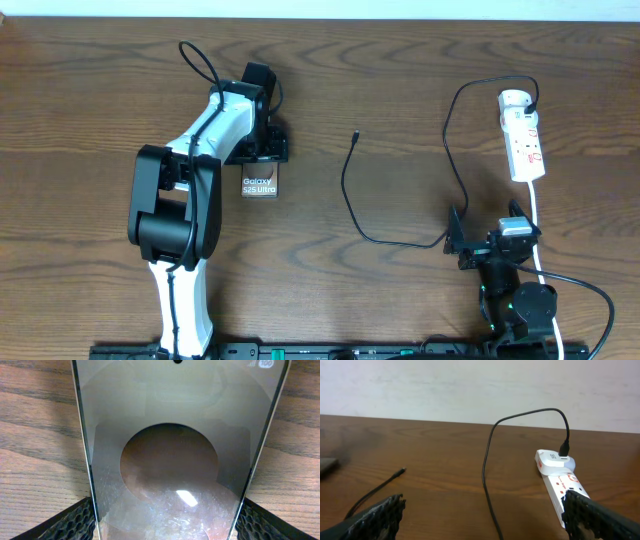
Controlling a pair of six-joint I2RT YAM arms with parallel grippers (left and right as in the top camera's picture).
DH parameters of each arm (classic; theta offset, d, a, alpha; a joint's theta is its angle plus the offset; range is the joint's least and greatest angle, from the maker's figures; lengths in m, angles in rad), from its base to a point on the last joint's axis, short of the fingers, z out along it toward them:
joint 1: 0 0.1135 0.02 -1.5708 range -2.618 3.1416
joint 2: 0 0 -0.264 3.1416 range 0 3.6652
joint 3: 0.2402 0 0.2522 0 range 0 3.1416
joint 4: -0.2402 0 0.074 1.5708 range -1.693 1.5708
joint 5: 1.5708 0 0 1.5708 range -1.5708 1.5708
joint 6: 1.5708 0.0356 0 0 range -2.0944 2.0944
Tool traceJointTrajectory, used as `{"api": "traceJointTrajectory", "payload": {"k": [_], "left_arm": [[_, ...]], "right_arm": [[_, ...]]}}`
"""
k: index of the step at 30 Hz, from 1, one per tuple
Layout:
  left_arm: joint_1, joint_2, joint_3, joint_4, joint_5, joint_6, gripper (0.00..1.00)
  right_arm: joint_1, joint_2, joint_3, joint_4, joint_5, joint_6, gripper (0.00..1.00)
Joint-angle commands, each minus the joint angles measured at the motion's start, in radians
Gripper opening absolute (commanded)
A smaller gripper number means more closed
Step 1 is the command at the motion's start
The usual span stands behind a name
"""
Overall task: Plug charger to phone and switch on socket
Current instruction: 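Close the left gripper on the phone's long edges and hold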
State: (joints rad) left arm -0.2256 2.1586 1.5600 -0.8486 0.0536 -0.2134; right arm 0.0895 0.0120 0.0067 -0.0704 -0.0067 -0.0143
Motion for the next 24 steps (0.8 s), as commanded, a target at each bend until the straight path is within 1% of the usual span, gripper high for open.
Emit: {"api": "traceJointTrajectory", "payload": {"k": [1, 15, 24], "left_arm": [[0.0, 0.014, -0.021, -0.013, -0.017, -0.005, 0.83], [0.0, 0.014, -0.021, -0.027, -0.017, 0.022, 0.84], [0.0, 0.014, -0.021, -0.027, -0.017, 0.082, 0.83]], "right_arm": [[0.01, -0.005, -0.001, -0.004, -0.002, -0.001, 0.99], [0.01, -0.005, -0.001, -0.005, -0.002, -0.001, 0.99], [0.01, -0.005, -0.001, -0.005, -0.002, -0.001, 0.99]]}}
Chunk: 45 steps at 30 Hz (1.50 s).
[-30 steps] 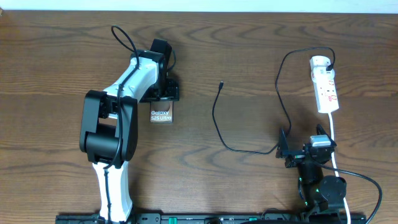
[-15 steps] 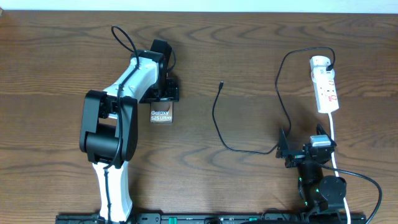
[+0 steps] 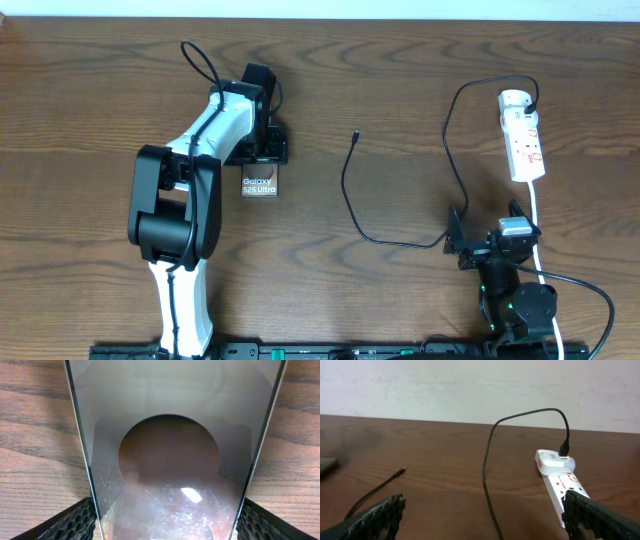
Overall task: Plug charger to phone and switch on socket
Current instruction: 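Close the left gripper on the phone's long edges and hold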
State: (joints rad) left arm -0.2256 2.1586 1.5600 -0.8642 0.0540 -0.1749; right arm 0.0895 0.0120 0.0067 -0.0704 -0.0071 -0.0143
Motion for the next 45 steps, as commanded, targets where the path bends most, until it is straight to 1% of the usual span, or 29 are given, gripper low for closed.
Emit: {"api": "traceJointTrajectory", "payload": {"k": [1, 10, 45], "left_arm": [[0.0, 0.014, -0.021, -0.011, -0.017, 0.047, 0.83], [0.0, 0.014, -0.021, -0.005, -0.014, 0.074, 0.84], [0.0, 0.014, -0.021, -0.005, -0.014, 0.073, 0.83]], "right_arm": [[0.01, -0.005, -0.001, -0.005, -0.002, -0.001, 0.99], [0.01, -0.005, -0.001, -0.005, -0.002, -0.001, 0.99], [0.01, -0.005, -0.001, -0.005, -0.002, -0.001, 0.99]]}}
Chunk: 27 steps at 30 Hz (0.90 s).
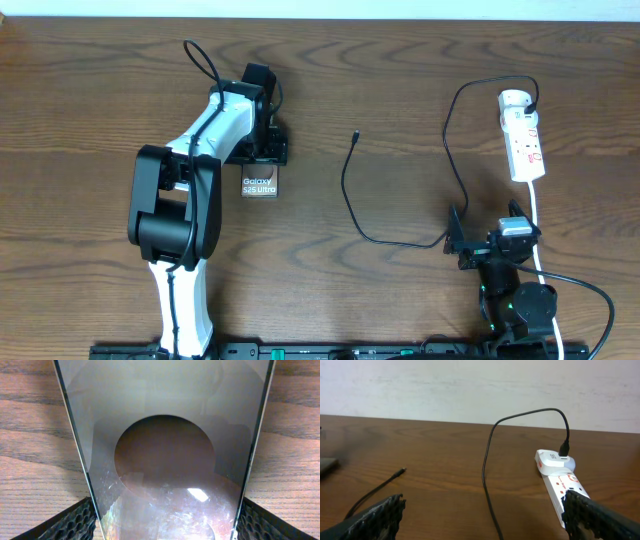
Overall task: Plug charger to phone and switch on socket
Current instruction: 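Close the left gripper on the phone's long edges and hold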
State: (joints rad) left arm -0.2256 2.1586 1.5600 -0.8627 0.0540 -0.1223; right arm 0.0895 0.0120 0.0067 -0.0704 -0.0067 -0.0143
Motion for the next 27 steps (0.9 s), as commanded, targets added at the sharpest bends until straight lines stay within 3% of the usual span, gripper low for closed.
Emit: {"api": "traceJointTrajectory", "payload": {"k": [1, 27], "left_arm": [[0.0, 0.014, -0.021, -0.006, -0.014, 0.021, 0.83], [0.0, 0.014, -0.021, 0.0, -0.013, 0.021, 0.82]], "right_arm": [[0.01, -0.005, -0.001, -0.005, -0.002, -0.001, 0.99], [0.01, -0.005, -0.001, -0.005, -0.002, -0.001, 0.99]]}}
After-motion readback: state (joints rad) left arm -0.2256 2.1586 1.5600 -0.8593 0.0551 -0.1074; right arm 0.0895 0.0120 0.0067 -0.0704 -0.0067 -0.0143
